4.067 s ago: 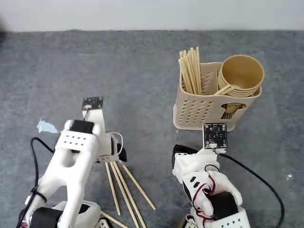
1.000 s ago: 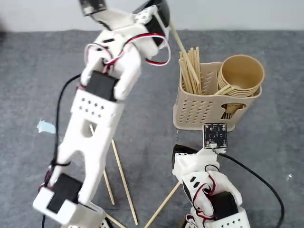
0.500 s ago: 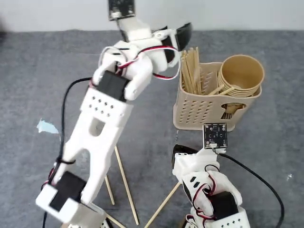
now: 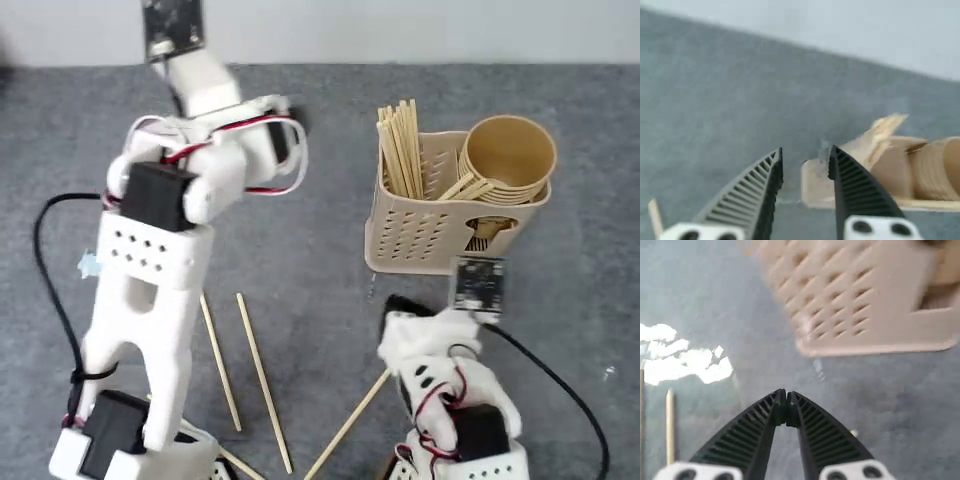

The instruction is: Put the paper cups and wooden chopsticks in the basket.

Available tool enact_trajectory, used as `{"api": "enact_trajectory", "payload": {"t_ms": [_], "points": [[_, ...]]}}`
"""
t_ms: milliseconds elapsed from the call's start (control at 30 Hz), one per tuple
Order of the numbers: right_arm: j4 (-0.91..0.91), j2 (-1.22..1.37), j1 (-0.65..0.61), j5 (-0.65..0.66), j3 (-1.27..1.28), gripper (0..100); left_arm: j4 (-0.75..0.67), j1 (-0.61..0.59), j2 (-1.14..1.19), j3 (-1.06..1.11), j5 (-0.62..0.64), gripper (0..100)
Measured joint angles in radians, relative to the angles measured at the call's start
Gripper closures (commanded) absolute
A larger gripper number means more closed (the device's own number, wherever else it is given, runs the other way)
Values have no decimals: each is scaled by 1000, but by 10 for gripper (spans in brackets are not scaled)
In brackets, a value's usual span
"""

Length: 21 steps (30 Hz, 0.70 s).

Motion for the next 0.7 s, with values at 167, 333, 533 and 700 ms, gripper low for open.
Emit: {"api": "enact_trajectory", "payload": {"t_ms": [167, 333, 533, 700], "points": [[0, -6, 77, 0, -26, 985, 227, -83, 0, 3, -18, 859], [0, 0, 81, 0, -26, 985, 250, -184, -14, 190, -121, 855], [0, 0, 81, 0, -26, 985, 233, -262, 17, 480, -290, 855], [0, 0, 81, 0, -26, 985, 152, -322, 100, 603, -394, 855]]}}
